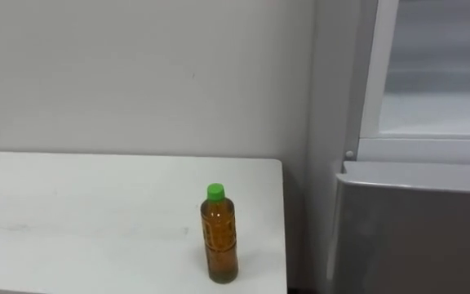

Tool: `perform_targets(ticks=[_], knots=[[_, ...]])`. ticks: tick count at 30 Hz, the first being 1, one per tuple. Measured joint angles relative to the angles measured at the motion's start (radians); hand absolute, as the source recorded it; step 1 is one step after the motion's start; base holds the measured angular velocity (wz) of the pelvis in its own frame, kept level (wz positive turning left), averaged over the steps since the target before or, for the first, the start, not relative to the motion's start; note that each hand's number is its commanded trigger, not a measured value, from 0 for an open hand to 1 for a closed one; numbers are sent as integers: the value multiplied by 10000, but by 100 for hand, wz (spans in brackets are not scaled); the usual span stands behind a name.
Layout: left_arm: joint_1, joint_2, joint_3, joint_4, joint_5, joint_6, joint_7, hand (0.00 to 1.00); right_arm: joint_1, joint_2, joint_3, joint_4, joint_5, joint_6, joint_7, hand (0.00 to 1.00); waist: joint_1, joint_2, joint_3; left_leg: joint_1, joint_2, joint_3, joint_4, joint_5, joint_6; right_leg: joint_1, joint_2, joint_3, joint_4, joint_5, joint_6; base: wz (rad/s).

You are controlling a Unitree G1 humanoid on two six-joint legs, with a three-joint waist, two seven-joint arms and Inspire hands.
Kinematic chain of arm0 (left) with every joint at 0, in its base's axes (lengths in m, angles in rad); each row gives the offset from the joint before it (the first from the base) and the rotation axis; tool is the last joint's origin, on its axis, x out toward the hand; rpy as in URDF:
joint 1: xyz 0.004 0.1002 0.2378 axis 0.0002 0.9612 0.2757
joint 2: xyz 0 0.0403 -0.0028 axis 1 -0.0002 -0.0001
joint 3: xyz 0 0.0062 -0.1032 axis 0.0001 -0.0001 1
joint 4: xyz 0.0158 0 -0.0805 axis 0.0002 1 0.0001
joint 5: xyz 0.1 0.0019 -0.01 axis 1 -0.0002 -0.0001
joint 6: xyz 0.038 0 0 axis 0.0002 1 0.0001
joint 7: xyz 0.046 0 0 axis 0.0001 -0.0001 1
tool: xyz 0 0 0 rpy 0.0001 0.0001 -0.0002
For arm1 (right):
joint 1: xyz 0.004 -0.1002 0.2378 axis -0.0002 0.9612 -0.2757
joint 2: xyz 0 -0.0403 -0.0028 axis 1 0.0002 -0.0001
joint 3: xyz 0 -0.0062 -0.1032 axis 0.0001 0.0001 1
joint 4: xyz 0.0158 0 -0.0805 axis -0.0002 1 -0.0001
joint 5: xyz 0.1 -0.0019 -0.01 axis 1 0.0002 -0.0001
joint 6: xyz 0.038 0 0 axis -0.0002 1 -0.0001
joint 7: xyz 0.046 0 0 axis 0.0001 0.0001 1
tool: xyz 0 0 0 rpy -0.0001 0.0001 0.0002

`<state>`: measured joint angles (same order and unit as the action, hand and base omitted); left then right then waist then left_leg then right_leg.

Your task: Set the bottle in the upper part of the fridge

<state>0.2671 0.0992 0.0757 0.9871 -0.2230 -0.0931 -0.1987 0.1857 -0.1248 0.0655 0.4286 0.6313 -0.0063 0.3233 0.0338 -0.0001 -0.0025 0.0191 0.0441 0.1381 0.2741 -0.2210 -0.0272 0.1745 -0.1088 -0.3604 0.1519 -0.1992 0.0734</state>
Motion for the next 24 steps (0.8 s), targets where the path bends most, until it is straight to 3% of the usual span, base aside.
perform_targets(ticks=[10, 17, 24], knots=[[12, 115, -5, -165, 17, 17, 1, 0, -1, 1, 156, -783, -142, 87, 215, 0, 23, -111, 27, -88, -27, -19, -58, -2, -1, -40, -22, -128, 16, 3, 4, 0], [53, 180, -33, -306, 210, 11, 2, 0, -105, -31, 249, -2258, -20, 77, 142, 0, 77, -153, 24, -48, -30, 10, -57, 0, 2, -78, -34, -98, 61, 3, 5, 0], [33, 234, -47, -381, 228, 6, 3, 0, -111, -263, 282, -2399, 46, 79, -151, 0, 380, -146, 58, -106, -28, -3, -13, 2, 9, -12, -37, -114, 95, 3, 5, 0]])
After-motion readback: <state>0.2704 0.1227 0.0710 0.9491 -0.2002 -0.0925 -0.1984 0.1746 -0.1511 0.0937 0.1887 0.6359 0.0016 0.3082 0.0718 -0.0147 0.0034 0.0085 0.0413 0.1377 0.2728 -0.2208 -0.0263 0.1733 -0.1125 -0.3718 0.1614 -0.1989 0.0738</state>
